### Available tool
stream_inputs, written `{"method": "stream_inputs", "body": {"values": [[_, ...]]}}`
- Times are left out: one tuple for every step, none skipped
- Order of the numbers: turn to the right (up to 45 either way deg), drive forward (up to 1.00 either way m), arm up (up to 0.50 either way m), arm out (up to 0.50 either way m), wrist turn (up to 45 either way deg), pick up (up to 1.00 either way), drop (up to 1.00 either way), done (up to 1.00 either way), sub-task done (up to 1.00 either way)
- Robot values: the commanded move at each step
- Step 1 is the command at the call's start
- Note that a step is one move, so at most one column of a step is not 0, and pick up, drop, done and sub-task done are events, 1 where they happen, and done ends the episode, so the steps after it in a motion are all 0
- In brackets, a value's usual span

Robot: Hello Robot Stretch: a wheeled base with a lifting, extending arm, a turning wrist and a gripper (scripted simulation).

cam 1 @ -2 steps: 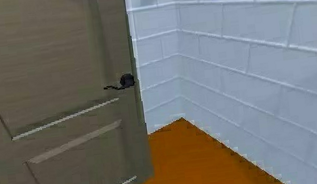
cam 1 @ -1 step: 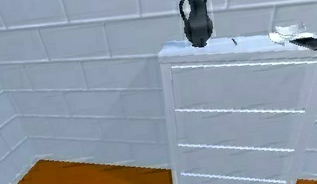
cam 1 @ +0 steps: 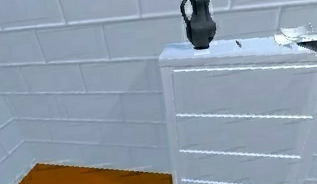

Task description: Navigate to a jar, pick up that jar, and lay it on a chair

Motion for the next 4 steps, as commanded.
{"method": "stream_inputs", "body": {"values": [[-45.0, 0.00, 0.00, 0.00, 0.0, 0.00, 0.00, 0.00, 0.00], [-39.0, 0.00, 0.00, 0.00, 0.0, 0.00, 0.00, 0.00, 0.00], [0.0, 0.50, 0.00, 0.00, 0.0, 0.00, 0.00, 0.00, 0.00], [-18.0, 0.00, 0.00, 0.00, 0.0, 0.00, 0.00, 0.00, 0.00]]}}
